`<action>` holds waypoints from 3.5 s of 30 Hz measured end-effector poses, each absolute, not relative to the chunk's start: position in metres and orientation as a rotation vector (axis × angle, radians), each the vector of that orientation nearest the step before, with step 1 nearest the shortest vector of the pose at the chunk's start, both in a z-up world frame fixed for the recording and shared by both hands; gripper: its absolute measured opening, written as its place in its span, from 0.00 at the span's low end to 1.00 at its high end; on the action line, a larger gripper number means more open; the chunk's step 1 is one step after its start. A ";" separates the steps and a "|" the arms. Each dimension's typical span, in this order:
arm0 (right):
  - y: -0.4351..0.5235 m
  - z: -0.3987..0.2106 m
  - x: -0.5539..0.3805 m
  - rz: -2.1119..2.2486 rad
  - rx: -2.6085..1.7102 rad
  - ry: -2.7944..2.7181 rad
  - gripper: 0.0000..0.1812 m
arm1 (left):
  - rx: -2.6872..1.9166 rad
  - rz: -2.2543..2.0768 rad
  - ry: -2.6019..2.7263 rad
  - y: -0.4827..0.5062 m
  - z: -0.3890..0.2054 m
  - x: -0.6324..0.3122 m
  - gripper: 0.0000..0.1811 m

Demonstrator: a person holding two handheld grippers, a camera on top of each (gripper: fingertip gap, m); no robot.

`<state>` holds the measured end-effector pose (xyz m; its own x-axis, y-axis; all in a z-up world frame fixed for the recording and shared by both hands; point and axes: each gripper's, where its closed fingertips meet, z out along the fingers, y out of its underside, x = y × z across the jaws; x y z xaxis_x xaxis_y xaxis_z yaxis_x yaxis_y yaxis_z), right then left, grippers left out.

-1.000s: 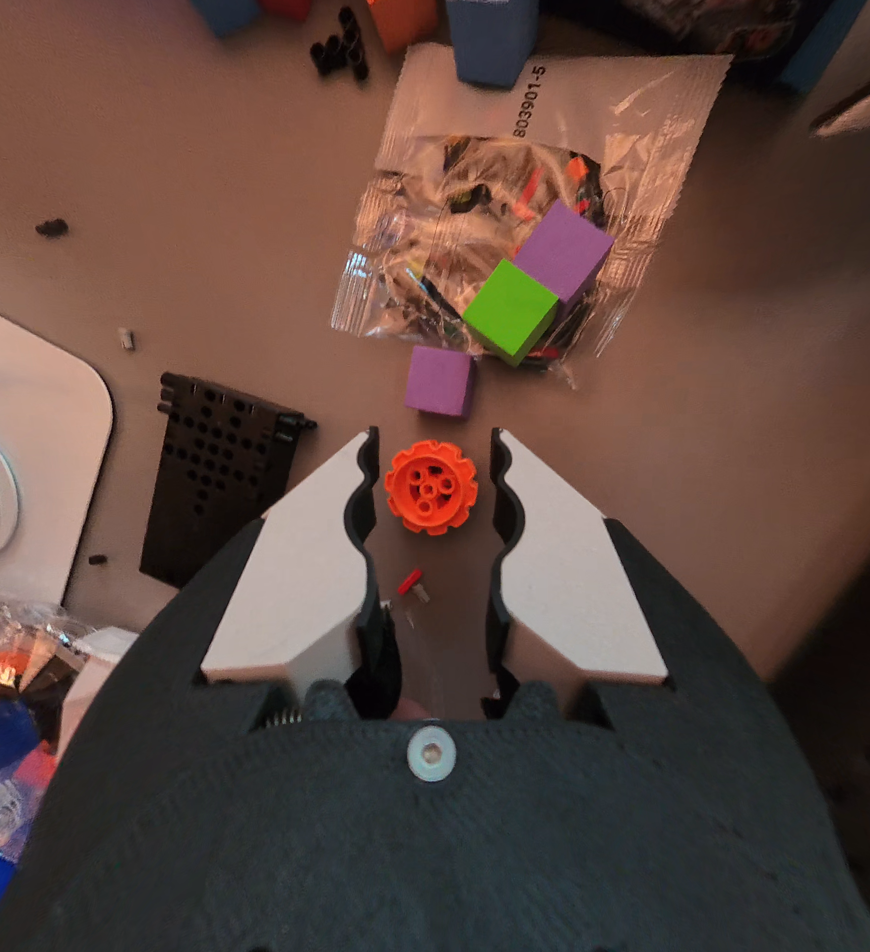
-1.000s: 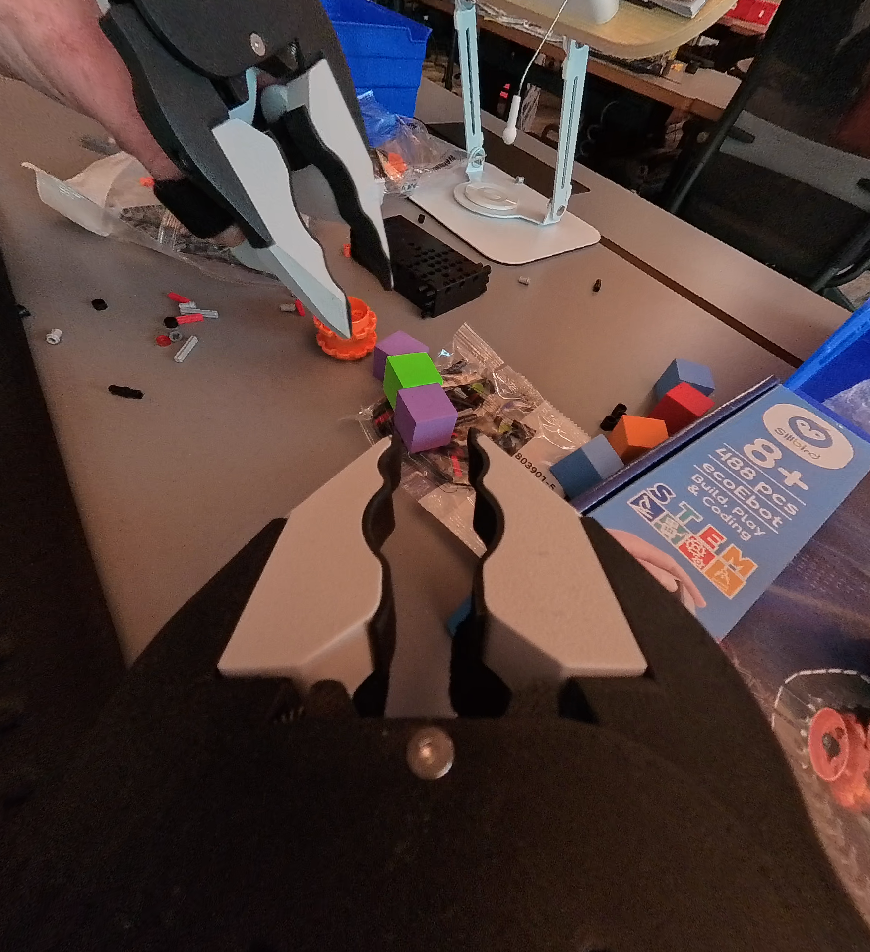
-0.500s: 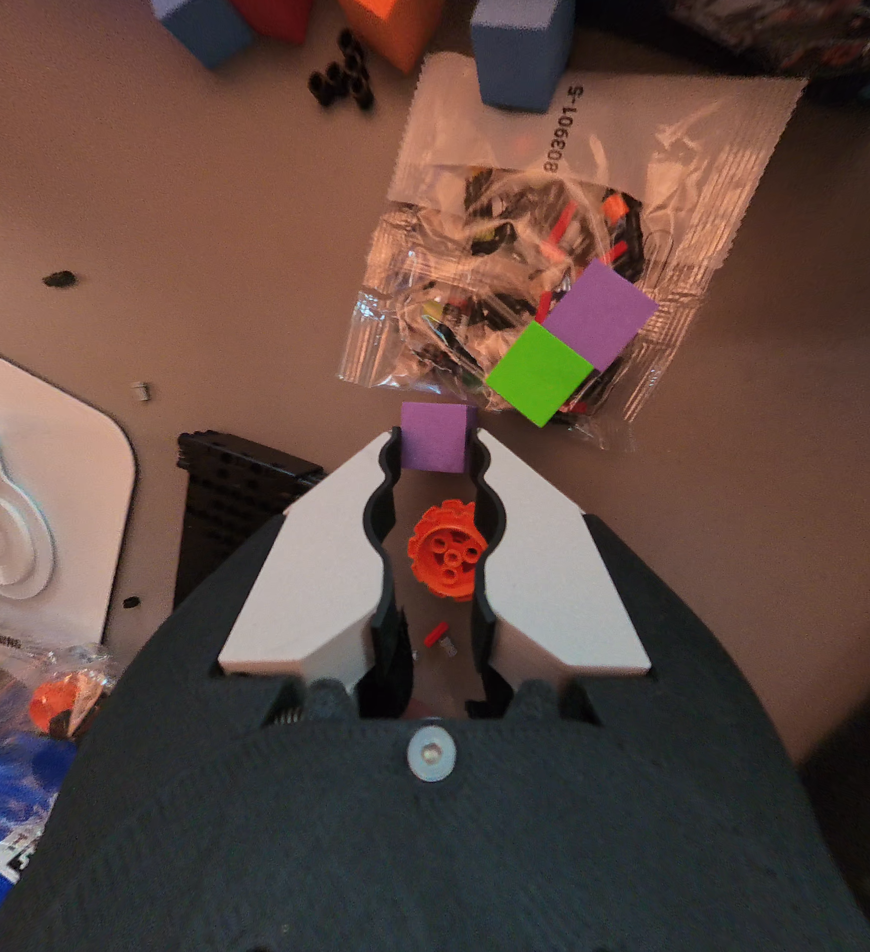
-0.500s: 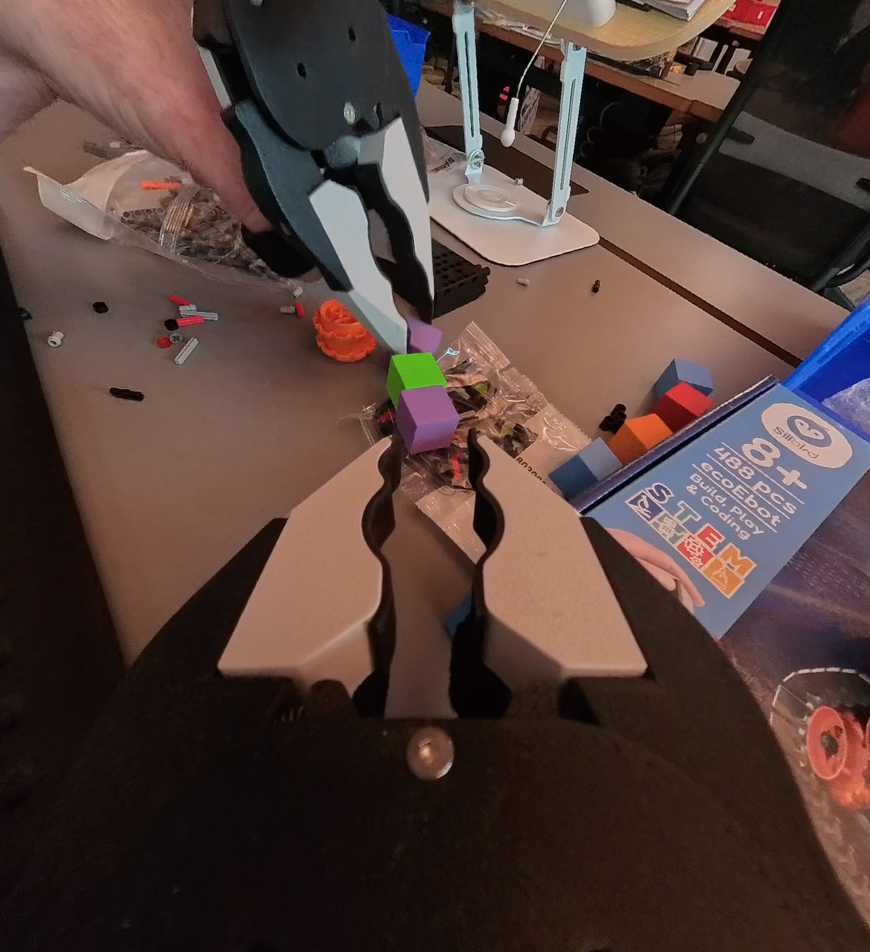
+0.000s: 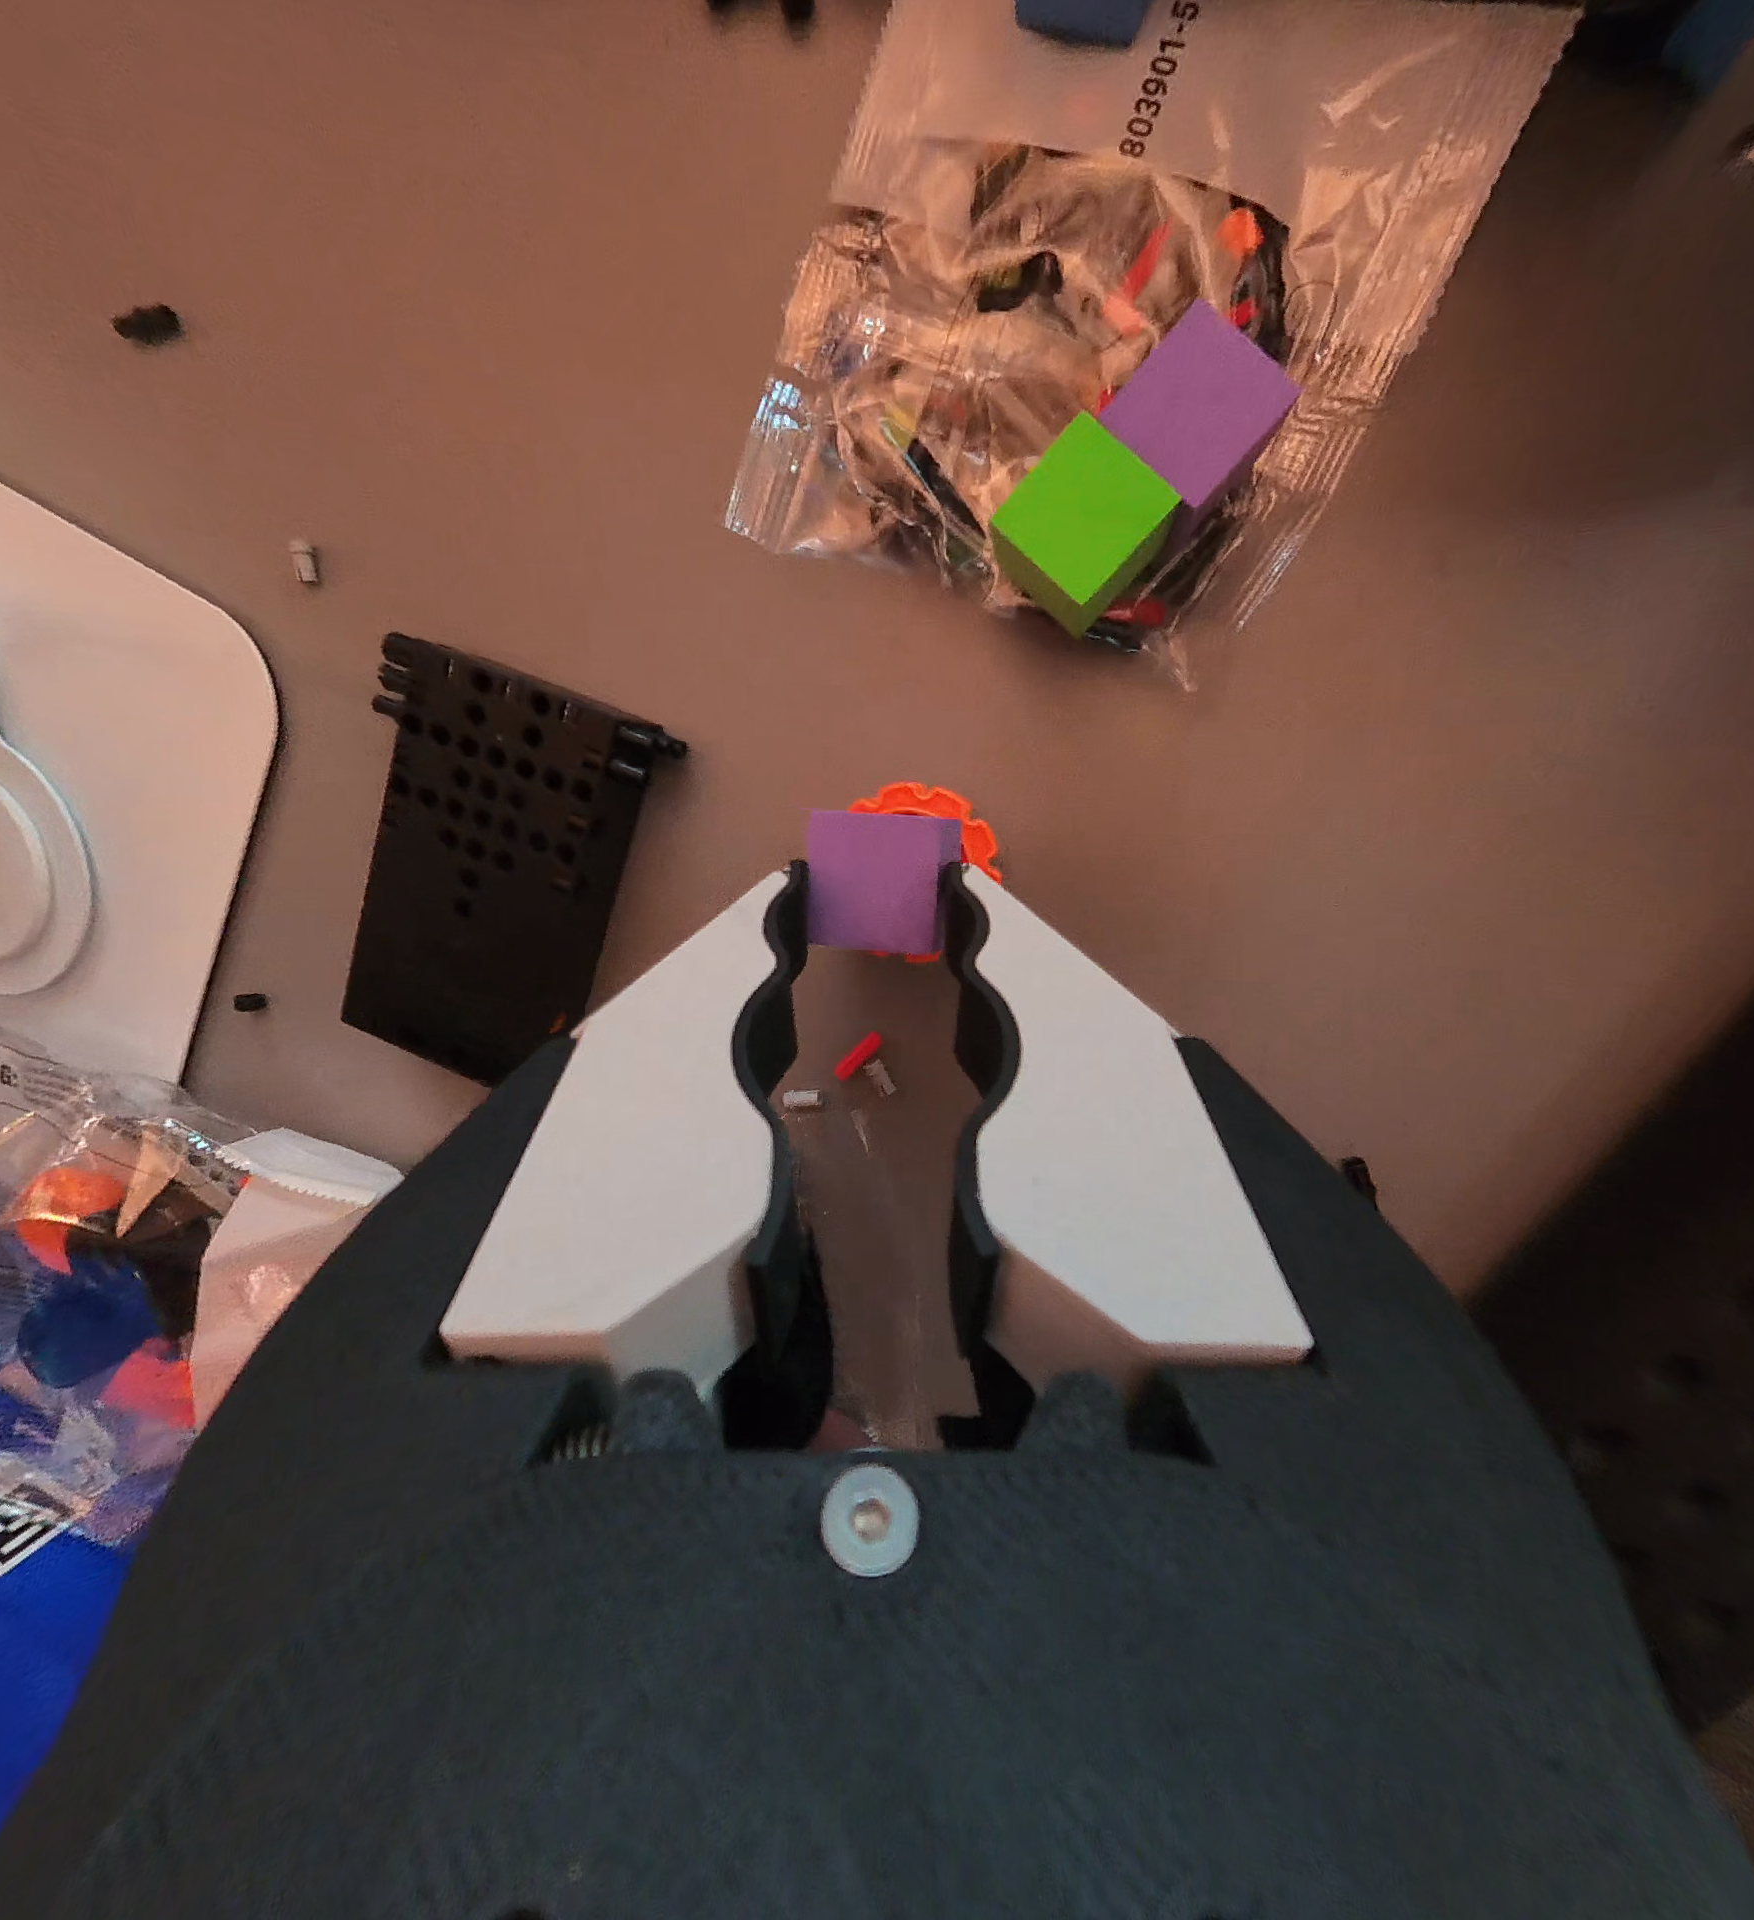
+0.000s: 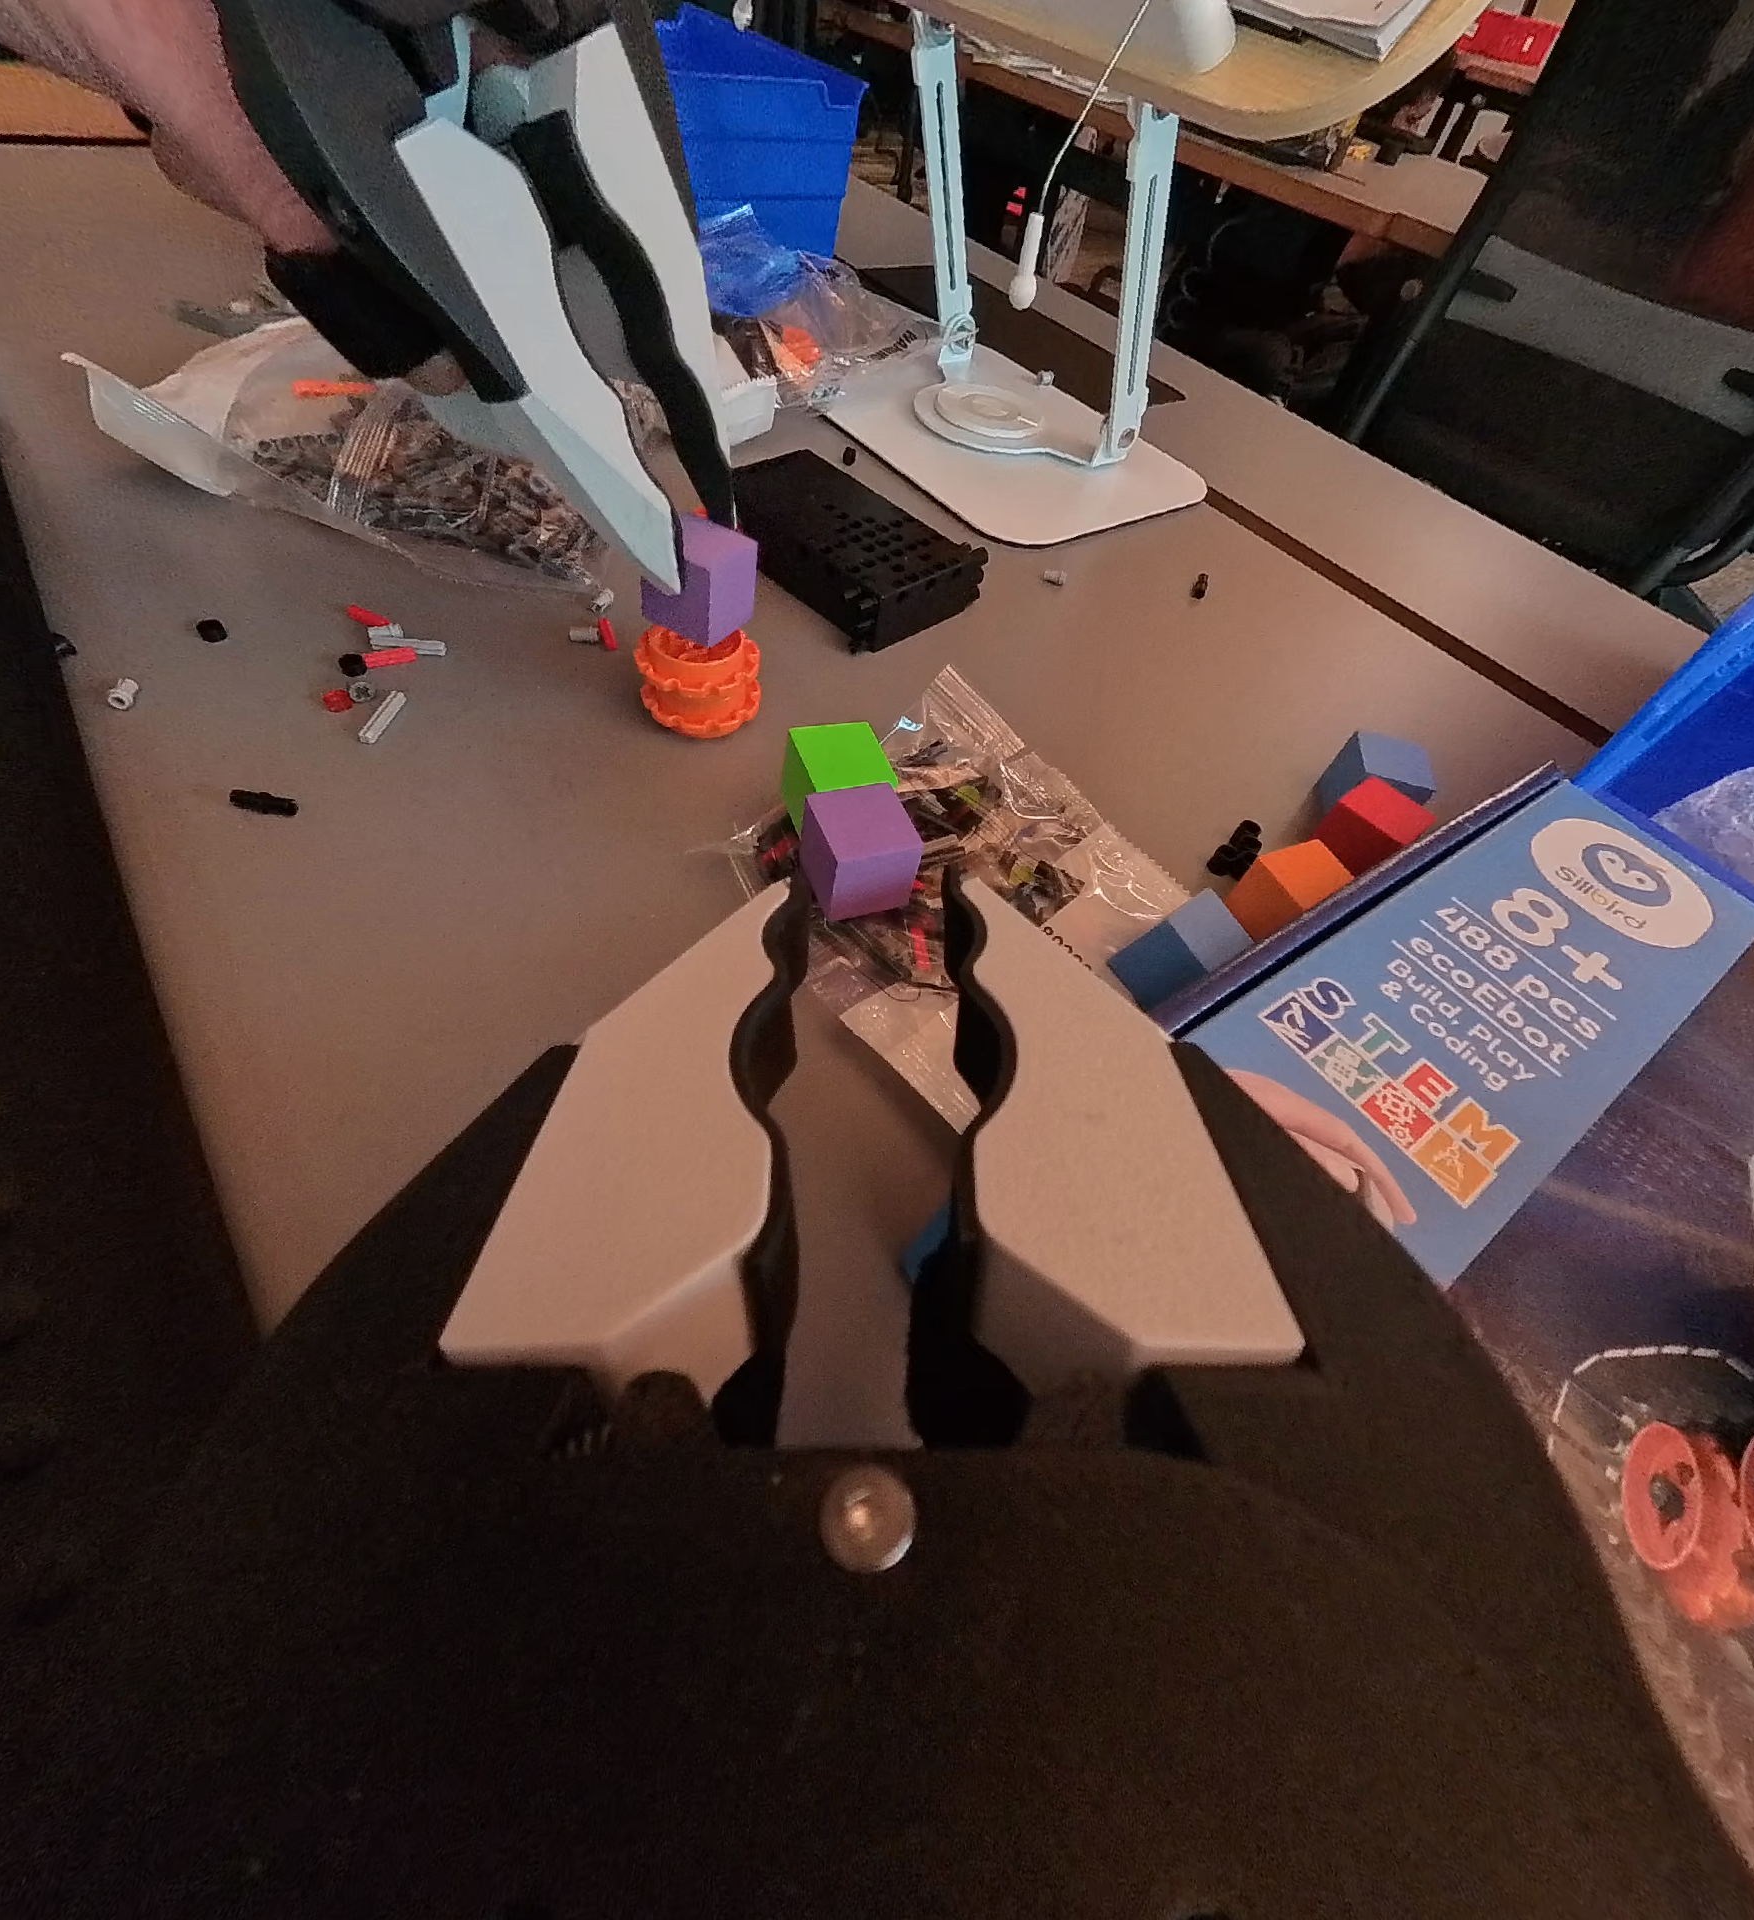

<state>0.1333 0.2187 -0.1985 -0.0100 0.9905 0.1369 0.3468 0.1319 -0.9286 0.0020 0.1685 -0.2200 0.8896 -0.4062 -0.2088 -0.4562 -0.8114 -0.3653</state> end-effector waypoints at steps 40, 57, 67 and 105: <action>0.219 -0.199 0.134 0.908 -1.365 -1.513 0.13 | -2.511 0.247 0.893 0.204 -0.217 0.054 0.25; 0.219 -0.199 0.133 0.916 -1.366 -1.512 0.13 | -2.580 0.251 0.867 0.204 -0.215 0.038 0.17; 0.218 -0.198 0.133 0.919 -1.365 -1.513 0.13 | -2.605 0.256 0.689 0.171 -0.193 -0.003 0.17; 0.218 -0.199 0.133 0.922 -1.366 -1.514 0.13 | -2.650 0.202 0.572 0.172 -0.201 -0.002 0.16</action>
